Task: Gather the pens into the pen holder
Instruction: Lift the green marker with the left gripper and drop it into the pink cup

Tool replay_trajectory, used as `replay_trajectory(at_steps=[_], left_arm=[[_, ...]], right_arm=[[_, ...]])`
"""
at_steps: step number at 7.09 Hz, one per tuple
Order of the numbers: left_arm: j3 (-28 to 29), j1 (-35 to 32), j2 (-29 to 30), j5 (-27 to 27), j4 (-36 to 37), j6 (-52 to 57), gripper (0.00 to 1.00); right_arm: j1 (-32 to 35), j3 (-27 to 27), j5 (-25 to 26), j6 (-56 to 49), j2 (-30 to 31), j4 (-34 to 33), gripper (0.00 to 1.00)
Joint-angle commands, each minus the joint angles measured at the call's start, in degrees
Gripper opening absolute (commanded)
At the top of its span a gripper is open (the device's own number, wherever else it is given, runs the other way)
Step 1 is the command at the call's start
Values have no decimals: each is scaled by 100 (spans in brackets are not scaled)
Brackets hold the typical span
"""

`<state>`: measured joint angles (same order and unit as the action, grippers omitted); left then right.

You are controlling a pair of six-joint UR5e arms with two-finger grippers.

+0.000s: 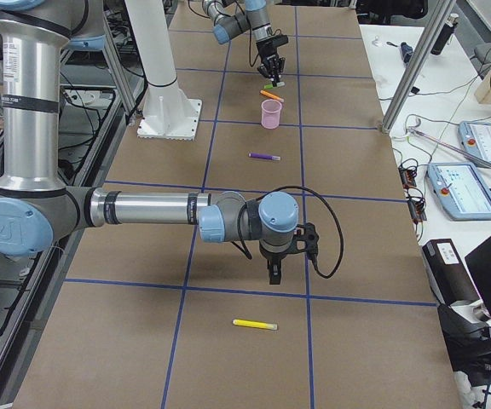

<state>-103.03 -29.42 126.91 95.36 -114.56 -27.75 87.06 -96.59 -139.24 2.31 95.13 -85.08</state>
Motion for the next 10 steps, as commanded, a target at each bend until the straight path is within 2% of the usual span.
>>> replay_trajectory(at_steps=[1,3,6,7,8,9,10], left_arm=[[429,209,271,-360,-379,-319,0],[897,331,273,-780,-1136,-319,0],[916,314,256,-817,-1104,-275,2],[907,306,177,-1087,-1103,-327,43],[794,288,-6,-1159,-1138,-354,73],[358,279,-504,-1125,-1138,-345,79],[179,184,-744,-1124,-1138,-345,93]], right_arm=[[-14,8,-50,7,-3,0,100],[-31,9,-42,-2,-12,0,100],[-31,9,-50,7,-12,0,100],[-40,17,-42,7,-12,0,100],[-40,35,-33,-11,-12,0,100],[-40,61,2,-46,5,0,100],[-40,113,20,-46,6,9,100]])
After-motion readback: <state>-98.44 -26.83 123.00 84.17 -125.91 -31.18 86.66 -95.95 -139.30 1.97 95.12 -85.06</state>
